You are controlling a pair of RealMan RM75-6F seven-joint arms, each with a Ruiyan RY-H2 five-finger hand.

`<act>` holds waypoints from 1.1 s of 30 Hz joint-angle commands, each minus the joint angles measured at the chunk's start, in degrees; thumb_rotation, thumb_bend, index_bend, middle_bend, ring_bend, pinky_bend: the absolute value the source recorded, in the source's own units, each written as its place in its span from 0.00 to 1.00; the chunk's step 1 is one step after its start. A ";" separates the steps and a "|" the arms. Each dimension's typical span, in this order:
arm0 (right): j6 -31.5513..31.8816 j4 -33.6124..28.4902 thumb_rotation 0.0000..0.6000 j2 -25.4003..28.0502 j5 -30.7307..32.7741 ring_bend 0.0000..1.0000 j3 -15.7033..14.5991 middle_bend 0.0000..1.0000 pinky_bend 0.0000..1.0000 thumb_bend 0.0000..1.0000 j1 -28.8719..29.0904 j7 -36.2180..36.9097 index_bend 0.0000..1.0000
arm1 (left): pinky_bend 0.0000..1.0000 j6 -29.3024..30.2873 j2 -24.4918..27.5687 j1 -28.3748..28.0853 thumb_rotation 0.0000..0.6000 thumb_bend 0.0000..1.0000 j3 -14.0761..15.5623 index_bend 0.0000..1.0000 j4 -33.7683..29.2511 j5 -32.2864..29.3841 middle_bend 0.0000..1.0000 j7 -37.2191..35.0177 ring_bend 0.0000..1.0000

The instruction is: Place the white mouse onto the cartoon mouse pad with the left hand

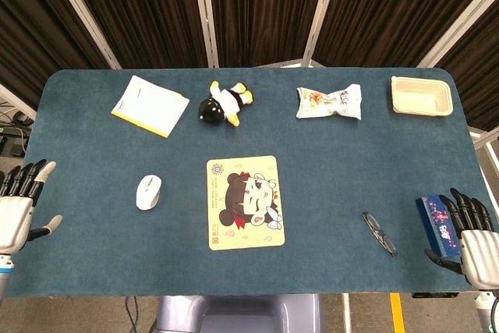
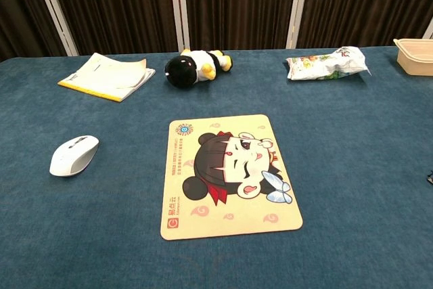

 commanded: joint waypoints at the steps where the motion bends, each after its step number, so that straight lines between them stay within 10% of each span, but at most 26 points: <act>1: -0.06 -0.02 1.00 0.01 0.01 0.00 0.02 0.00 0.00 0.09 0.05 -0.06 0.08 | 0.00 -3.63 1.89 -4.31 1.00 0.23 -0.34 0.12 2.73 4.88 0.00 -2.42 0.00; 20: -0.31 -0.20 1.00 0.15 0.19 0.00 0.03 0.00 0.00 0.09 0.10 0.06 0.08 | 0.00 -29.63 0.73 -24.08 1.00 0.09 0.44 0.22 7.42 13.95 0.00 24.92 0.00; 33: -0.39 -0.30 1.00 0.19 0.22 0.00 0.03 0.00 0.00 0.09 0.15 0.09 0.08 | 0.00 -33.86 -6.29 -32.04 1.00 0.09 7.00 0.24 18.72 22.26 0.00 11.84 0.00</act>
